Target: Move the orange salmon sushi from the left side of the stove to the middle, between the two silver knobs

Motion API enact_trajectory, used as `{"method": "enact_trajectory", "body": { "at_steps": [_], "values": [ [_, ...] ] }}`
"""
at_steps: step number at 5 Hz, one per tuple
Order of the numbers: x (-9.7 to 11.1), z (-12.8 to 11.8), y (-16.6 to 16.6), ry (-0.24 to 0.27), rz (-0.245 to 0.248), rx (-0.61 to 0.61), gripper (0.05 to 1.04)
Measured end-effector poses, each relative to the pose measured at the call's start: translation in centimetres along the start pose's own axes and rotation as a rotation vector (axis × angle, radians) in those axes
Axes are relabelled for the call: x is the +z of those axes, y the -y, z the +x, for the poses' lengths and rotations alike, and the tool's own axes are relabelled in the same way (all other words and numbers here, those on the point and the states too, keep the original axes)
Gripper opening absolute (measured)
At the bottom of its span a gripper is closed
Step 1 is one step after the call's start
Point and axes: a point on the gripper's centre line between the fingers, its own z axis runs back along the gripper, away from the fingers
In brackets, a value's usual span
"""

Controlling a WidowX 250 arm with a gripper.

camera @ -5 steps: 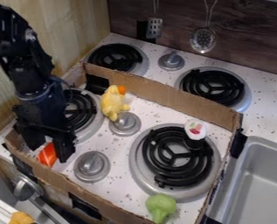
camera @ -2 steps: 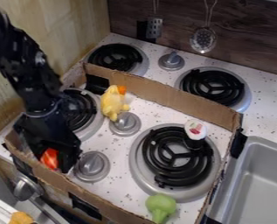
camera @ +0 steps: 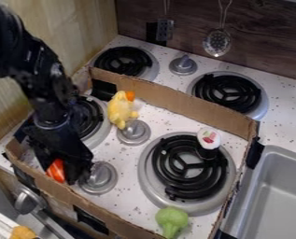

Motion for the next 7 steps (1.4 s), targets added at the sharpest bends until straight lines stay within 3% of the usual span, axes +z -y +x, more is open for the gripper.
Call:
{"method": "enact_trajectory", "body": {
  "at_steps": [1, 3, 5, 6, 7],
  "values": [
    [1.2, -0.2, 0.0, 0.007, 0.0, 0.021, 0.591],
    [6.2, 0.8, -0.6, 0.033, 0.058, 0.053, 0.591],
    [10.7, 2.9, 1.3, 0.028, 0.042, 0.053, 0.591],
    [11.3, 4.2, 2.8, 0.043, 0.037, 0.027, 0.591],
    [10.5, 5.4, 4.0, 0.035, 0.024, -0.005, 0.591]
  ]
}}
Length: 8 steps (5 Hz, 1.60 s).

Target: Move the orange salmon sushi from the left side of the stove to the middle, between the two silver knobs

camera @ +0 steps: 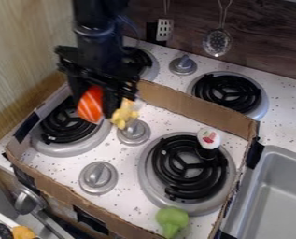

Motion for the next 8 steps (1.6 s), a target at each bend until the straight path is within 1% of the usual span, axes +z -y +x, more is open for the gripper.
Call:
{"method": "enact_trajectory", "body": {
  "at_steps": [1, 2, 3, 4, 5, 7, 8],
  "values": [
    [-0.6, 1.5, 1.1, 0.007, -0.015, -0.025, 0.59],
    [-1.7, 2.2, 1.6, 0.016, -0.034, -0.03, 0.591],
    [-3.6, 2.1, 2.5, 0.009, -0.075, -0.036, 0.591],
    [-5.6, 1.5, 2.1, 0.015, -0.1, -0.013, 0.591],
    [-6.7, 1.1, 1.7, 0.019, -0.105, -0.004, 0.591],
    [-7.9, 0.4, 1.7, 0.022, -0.099, 0.0, 0.591],
    [-8.8, 0.7, 1.6, 0.016, -0.124, 0.001, 0.665]
  ]
}}
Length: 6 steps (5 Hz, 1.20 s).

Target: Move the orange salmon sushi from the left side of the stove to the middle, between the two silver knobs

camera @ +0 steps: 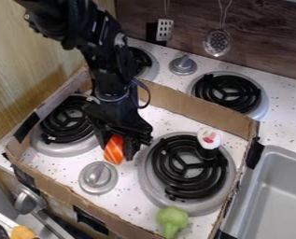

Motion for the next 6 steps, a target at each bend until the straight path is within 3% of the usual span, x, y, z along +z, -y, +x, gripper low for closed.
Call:
{"method": "enact_trajectory", "body": {
  "at_steps": [1, 2, 3, 5, 6],
  "values": [
    [0.0, 0.5, 0.1, 0.01, -0.011, 0.012, 0.891],
    [-0.1, 1.0, 0.1, 0.012, -0.015, 0.02, 1.022],
    [1.2, 1.0, -0.4, -0.001, 0.019, 0.033, 1.014],
    [7.2, 0.5, -0.3, 0.024, 0.096, 0.047, 1.013],
    [9.2, -0.6, 0.1, 0.02, 0.102, 0.057, 1.013]
  ]
}}
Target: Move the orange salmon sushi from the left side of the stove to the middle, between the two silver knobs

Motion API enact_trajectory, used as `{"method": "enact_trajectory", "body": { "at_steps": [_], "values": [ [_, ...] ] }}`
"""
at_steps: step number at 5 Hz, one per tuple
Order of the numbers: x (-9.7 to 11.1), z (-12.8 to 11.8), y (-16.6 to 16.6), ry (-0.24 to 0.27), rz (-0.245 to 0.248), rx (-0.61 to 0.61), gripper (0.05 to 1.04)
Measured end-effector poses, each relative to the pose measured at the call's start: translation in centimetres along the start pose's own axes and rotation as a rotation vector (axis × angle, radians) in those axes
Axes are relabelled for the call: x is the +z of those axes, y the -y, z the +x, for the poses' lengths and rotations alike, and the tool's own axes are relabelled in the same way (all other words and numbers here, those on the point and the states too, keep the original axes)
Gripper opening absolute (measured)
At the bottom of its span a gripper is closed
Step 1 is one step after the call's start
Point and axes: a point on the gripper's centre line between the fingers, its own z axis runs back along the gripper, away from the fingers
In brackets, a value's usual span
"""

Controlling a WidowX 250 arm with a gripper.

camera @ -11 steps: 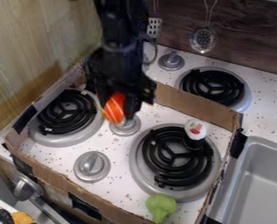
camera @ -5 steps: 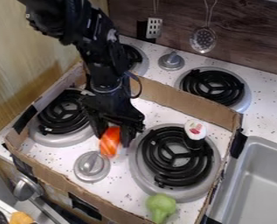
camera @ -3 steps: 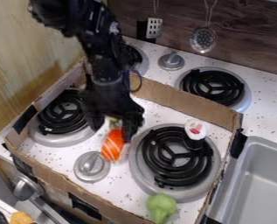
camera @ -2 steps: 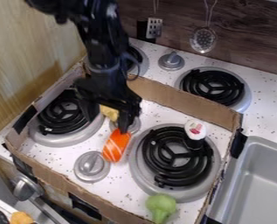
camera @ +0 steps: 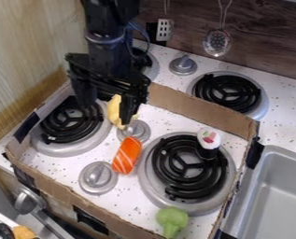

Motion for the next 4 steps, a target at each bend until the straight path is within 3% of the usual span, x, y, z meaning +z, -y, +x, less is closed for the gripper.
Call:
{"method": "enact_trajectory", "body": {
  "at_steps": [1, 3, 4],
  "values": [
    [1.4, 0.0, 0.1, 0.001, 0.001, -0.019, 1.013],
    [2.5, 0.2, 0.9, -0.017, -0.084, -0.105, 1.013],
    [3.1, 0.9, 1.0, -0.009, -0.093, -0.114, 1.013]
  ]
}}
